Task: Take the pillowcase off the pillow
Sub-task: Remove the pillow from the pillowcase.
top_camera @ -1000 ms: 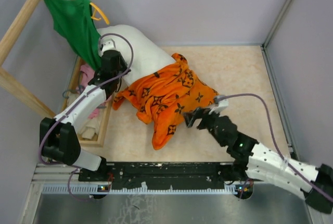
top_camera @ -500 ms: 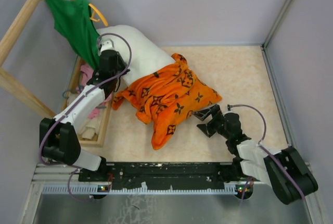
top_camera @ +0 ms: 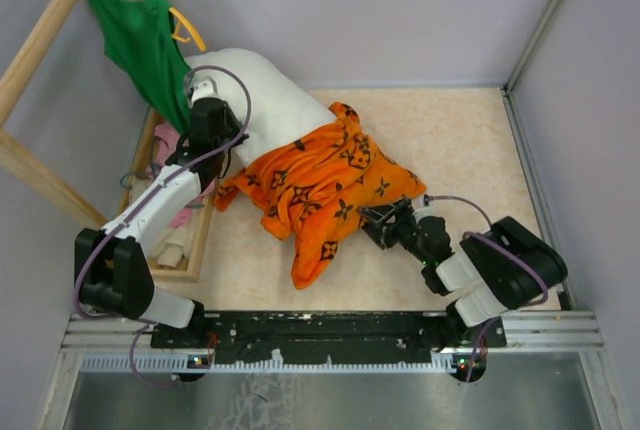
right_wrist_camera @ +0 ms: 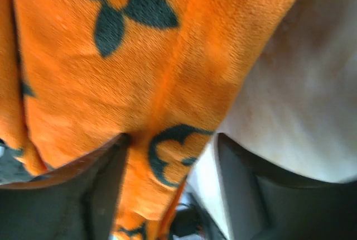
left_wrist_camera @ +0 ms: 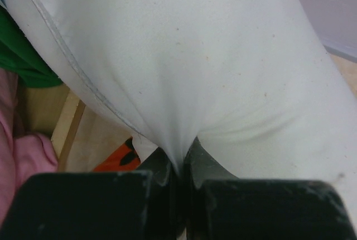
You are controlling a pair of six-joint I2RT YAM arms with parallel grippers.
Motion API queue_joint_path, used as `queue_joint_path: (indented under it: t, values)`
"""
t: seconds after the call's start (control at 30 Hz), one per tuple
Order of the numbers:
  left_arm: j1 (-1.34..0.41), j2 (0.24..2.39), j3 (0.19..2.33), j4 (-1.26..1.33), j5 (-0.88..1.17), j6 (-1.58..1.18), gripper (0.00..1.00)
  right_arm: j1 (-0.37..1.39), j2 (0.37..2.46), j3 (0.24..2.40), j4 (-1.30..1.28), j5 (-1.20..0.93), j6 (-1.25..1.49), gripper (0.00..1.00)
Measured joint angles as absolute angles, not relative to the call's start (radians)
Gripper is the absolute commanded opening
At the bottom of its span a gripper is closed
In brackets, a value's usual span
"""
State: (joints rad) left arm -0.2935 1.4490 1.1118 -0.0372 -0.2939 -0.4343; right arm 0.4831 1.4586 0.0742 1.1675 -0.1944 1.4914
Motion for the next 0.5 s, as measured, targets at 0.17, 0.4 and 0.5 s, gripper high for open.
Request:
queue_joint_path:
  t: [0.17,0.4,0.5]
  values:
    - [-0.287,1.449,1.112,-0.038,-0.288,-0.448,0.00,0.488,1.621,0.078,1.424,-0.189,1.541,0.00]
    - [-0.237,1.438,1.112,-0.056,-0.284,-0.461,0.00,0.422,1.411,0.069,1.177,-0.310,1.435,0.00]
    - [-0.213,1.412,1.106,-0.075,-0.290,-0.471,0.00,0.402,1.081,0.098,0.727,-0.289,1.278,0.00]
